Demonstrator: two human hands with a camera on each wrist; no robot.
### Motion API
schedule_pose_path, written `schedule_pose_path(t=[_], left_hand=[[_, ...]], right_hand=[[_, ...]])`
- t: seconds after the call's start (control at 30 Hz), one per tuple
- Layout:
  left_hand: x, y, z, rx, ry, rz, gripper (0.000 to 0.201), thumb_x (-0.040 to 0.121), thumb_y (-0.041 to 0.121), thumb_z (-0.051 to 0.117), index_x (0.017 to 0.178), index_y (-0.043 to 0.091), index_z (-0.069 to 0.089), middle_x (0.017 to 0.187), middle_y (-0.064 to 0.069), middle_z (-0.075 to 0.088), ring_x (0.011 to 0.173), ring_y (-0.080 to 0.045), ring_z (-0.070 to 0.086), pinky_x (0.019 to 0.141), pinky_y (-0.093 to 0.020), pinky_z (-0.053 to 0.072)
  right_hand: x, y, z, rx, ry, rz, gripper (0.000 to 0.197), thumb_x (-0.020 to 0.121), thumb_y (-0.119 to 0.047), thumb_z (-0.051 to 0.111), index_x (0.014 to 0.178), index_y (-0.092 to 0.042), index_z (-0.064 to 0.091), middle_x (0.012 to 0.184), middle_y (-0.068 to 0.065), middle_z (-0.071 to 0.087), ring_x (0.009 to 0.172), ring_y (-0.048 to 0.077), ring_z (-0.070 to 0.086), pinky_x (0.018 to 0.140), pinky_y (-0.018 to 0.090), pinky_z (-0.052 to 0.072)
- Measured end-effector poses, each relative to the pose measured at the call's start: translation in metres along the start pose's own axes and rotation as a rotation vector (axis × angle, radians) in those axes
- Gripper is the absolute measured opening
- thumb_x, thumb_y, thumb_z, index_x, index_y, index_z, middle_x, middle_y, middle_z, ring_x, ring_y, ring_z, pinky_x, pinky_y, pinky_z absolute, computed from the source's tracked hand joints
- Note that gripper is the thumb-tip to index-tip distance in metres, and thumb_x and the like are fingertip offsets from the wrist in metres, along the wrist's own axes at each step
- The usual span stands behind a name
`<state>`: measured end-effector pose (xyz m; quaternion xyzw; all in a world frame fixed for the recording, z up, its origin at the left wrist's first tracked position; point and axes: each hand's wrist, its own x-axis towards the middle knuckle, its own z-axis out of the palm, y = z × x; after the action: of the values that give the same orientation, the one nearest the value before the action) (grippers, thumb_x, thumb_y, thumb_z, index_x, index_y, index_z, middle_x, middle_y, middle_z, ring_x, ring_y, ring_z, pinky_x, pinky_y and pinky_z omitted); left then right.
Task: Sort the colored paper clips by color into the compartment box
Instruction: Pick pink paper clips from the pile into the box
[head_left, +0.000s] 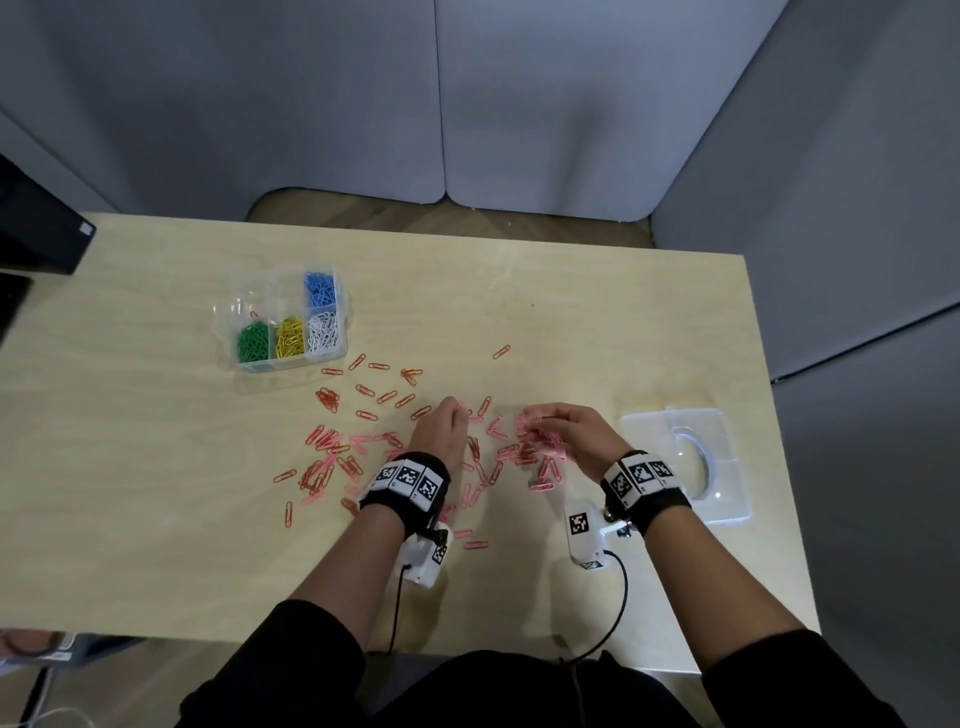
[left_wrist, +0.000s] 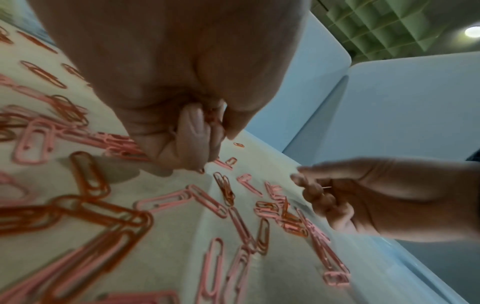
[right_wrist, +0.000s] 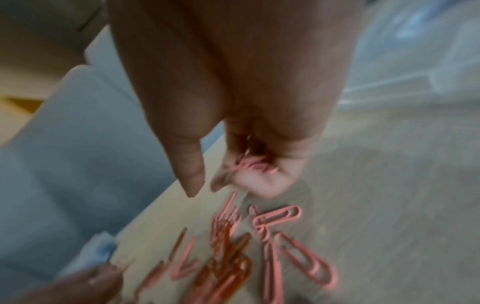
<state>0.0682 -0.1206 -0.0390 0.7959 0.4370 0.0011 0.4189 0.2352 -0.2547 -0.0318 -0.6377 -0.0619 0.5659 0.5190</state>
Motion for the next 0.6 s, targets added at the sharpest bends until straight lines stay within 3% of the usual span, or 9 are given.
schedule_pose_path(t=[0.07,0.13,0.2,0.27,0.33,0.4,0.5,0.6], left_hand=[[-0.001,-0.006,0.000,-0.019,-0.030,-0.023,0.025,0.102,0.024,0.042,0.082,0.009,0.047,0.071,-0.005,0.051,0.066,-0.021,0.047,0.054,-0.026,0.032],[-0.002,-0.017,0.001,-0.049,-0.067,-0.079,0.025,0.101,0.027,0.046,0.081,0.013,0.048,0.073,-0.008,0.057,0.065,-0.022,0.051,0.056,-0.025,0.038],[-0.003,-0.026,0.002,-0.135,-0.097,-0.149,0.024,0.100,0.028,0.046,0.079,0.017,0.051,0.073,-0.009,0.062,0.062,-0.023,0.054,0.060,-0.028,0.043],[-0.006,-0.029,0.001,-0.284,-0.108,-0.201,0.024,0.100,0.021,0.045,0.081,0.016,0.059,0.067,-0.003,0.062,0.058,-0.020,0.053,0.057,-0.026,0.041],[-0.012,-0.024,-0.004,-0.433,-0.106,-0.274,0.027,0.098,0.008,0.041,0.085,0.010,0.065,0.063,-0.002,0.060,0.048,-0.012,0.051,0.046,-0.020,0.036],[-0.017,-0.018,-0.007,-0.565,-0.100,-0.350,0.031,0.093,0.000,0.036,0.075,0.006,0.061,0.056,-0.006,0.051,0.037,-0.009,0.044,0.038,-0.017,0.028],[-0.018,-0.011,-0.009,-0.710,-0.099,-0.446,0.030,0.083,0.003,0.035,0.056,0.011,0.045,0.052,-0.005,0.035,0.036,-0.013,0.028,0.038,-0.017,0.019],[-0.016,-0.007,-0.010,-0.795,-0.120,-0.453,0.030,0.084,0.010,0.037,0.055,0.015,0.041,0.055,-0.003,0.032,0.041,-0.013,0.023,0.037,-0.017,0.020]], right_hand=[[0.003,0.000,-0.004,-0.326,0.141,-0.055,0.009,0.086,-0.016,0.074,0.092,-0.010,0.073,0.081,0.006,0.069,0.068,0.015,0.063,0.060,0.022,0.049],[0.008,0.001,-0.003,-0.702,0.343,-0.087,0.022,0.076,-0.039,0.082,0.071,-0.021,0.070,0.070,-0.006,0.067,0.064,0.007,0.060,0.061,0.021,0.047],[0.009,0.005,0.010,-0.810,0.459,-0.096,0.029,0.068,-0.049,0.085,0.073,-0.023,0.072,0.072,-0.010,0.066,0.069,0.007,0.062,0.066,0.024,0.051],[0.011,0.009,0.029,-0.843,0.495,-0.128,0.027,0.068,-0.044,0.085,0.078,-0.021,0.075,0.075,-0.010,0.066,0.074,0.010,0.065,0.067,0.024,0.052],[0.014,0.013,0.046,-0.880,0.485,-0.161,0.018,0.074,-0.037,0.079,0.069,-0.020,0.073,0.069,-0.011,0.067,0.070,0.013,0.067,0.065,0.024,0.054],[0.015,0.018,0.058,-0.927,0.449,-0.164,0.017,0.081,-0.031,0.071,0.069,-0.019,0.074,0.069,-0.006,0.071,0.069,0.015,0.068,0.067,0.028,0.058],[0.015,0.020,0.062,-1.022,0.359,-0.199,0.016,0.088,-0.022,0.064,0.077,-0.016,0.073,0.081,0.000,0.071,0.072,0.016,0.065,0.067,0.028,0.055],[0.009,0.017,0.048,-0.773,0.241,-0.241,0.014,0.089,-0.020,0.071,0.083,-0.008,0.067,0.076,0.003,0.068,0.065,0.013,0.064,0.062,0.026,0.054]])
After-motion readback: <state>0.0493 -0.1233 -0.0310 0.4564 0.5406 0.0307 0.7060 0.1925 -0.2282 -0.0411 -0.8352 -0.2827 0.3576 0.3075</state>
